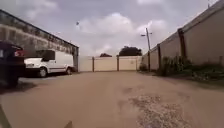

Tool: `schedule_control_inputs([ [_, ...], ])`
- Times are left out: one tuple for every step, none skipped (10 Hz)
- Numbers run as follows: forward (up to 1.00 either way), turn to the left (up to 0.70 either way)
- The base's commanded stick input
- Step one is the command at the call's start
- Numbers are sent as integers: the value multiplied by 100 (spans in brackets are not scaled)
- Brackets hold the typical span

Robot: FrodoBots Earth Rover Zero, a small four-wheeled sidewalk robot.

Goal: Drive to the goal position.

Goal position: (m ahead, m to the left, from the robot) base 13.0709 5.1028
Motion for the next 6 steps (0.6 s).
schedule_control_inputs([
  [70, 0],
  [70, 0],
  [70, 0],
  [70, 0],
  [70, 0],
  [70, 0],
])
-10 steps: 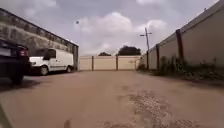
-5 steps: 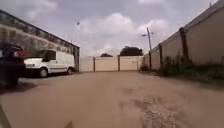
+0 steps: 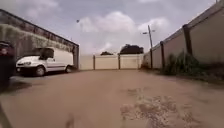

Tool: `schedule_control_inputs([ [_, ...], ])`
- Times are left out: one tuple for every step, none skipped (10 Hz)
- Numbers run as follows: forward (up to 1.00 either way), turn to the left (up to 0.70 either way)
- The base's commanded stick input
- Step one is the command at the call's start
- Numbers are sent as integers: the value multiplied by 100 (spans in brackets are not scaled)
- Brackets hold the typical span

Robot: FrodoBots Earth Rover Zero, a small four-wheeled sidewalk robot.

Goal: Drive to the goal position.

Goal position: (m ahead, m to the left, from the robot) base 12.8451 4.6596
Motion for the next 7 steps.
schedule_control_inputs([
  [70, 0],
  [70, 0],
  [70, 0],
  [70, 0],
  [70, 0],
  [70, 0],
  [70, 0],
])
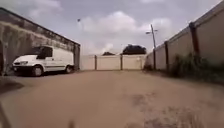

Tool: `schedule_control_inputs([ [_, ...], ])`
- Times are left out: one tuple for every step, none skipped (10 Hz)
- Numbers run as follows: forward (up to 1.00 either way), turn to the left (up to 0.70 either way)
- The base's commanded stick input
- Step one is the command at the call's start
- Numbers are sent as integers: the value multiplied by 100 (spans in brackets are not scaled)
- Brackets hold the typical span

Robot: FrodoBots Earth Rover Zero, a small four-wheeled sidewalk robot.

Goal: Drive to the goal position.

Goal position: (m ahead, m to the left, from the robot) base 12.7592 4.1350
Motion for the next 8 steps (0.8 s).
schedule_control_inputs([
  [70, 0],
  [70, 0],
  [70, 0],
  [70, 0],
  [70, 0],
  [70, 0],
  [70, 0],
  [70, 0],
])
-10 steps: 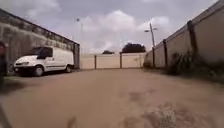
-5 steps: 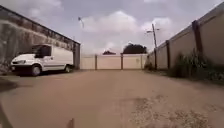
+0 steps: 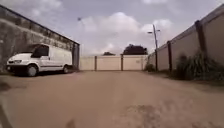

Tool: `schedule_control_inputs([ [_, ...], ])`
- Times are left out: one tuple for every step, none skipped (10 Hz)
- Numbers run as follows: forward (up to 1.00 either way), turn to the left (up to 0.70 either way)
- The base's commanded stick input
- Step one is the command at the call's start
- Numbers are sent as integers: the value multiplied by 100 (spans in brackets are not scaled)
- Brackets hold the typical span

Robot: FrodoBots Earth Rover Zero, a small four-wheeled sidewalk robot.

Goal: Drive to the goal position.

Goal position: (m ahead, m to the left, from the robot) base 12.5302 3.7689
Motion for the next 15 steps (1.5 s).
schedule_control_inputs([
  [70, 0],
  [70, 0],
  [70, 0],
  [70, 0],
  [70, 0],
  [70, 0],
  [70, 0],
  [70, 0],
  [70, 0],
  [70, 0],
  [70, 0],
  [70, 0],
  [70, 0],
  [70, 0],
  [70, 0],
])
